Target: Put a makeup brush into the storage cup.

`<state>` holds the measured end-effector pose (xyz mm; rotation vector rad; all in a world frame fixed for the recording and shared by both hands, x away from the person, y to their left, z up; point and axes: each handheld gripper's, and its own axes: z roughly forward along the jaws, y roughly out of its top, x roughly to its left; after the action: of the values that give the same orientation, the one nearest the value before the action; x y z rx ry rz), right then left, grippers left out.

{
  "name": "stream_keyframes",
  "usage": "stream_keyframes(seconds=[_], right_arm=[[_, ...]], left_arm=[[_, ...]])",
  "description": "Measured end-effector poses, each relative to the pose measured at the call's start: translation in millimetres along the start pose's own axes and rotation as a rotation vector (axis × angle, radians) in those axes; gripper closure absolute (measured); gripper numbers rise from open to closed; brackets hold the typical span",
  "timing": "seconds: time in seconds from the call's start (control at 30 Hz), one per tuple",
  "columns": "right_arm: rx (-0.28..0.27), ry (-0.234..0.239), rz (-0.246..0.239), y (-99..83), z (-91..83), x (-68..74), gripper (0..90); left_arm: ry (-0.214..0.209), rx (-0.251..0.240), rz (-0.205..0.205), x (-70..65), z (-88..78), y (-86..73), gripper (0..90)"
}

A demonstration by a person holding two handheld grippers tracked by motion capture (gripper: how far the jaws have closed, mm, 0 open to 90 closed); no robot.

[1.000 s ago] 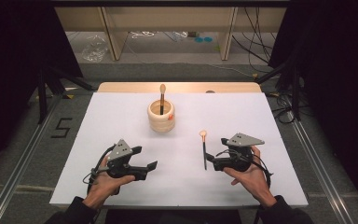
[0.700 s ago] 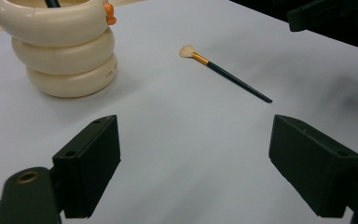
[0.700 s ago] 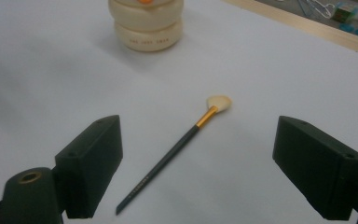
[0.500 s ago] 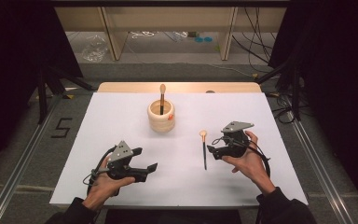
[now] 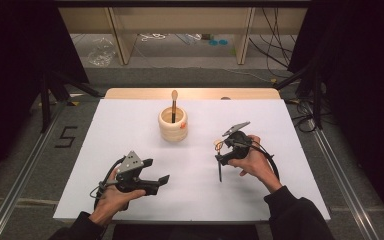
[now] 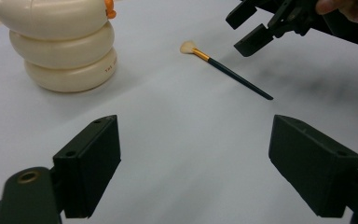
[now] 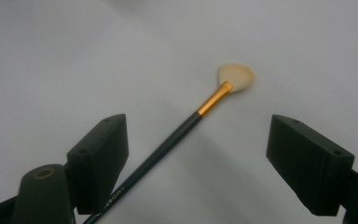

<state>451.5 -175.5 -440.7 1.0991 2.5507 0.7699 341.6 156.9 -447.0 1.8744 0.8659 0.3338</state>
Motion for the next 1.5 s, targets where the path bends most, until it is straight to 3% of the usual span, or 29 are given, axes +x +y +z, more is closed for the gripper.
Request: stream_keyframes(seconds=[0.03, 0.23, 0.37, 0.87, 1.17, 1.5], right_arm=[[0.0, 0.002, -0.018, 1.6, 2.0, -1.9, 22.7], [0.038, 0.023, -0.02, 9.4, 9.7, -4.3, 26.0], [0.095, 0.045, -0.014, 14.7, 16.7, -6.0, 28.4], [0.182, 0.052, -0.015, 23.7, 29.1, -9.5, 33.8], [0.236, 0.041, -0.064, 23.7, 34.4, -8.0, 44.8], [0.261, 0.071, -0.061, 25.1, 37.1, -11.9, 56.0]], left_arm=[[0.0, 0.0, 0.0, 0.0, 0.0, 0.0, 16.5], [-0.004, 0.004, -0.007, 0.6, 0.3, 0.0, 16.5], [-0.011, 0.014, -0.002, -0.3, 1.4, -1.0, 16.5], [-0.004, 0.013, 0.002, 0.0, 0.4, -0.1, 16.4], [0.001, 0.018, 0.005, 0.0, 0.5, -0.5, 16.4], [0.002, 0.017, 0.001, -0.5, 1.0, -0.6, 16.4]])
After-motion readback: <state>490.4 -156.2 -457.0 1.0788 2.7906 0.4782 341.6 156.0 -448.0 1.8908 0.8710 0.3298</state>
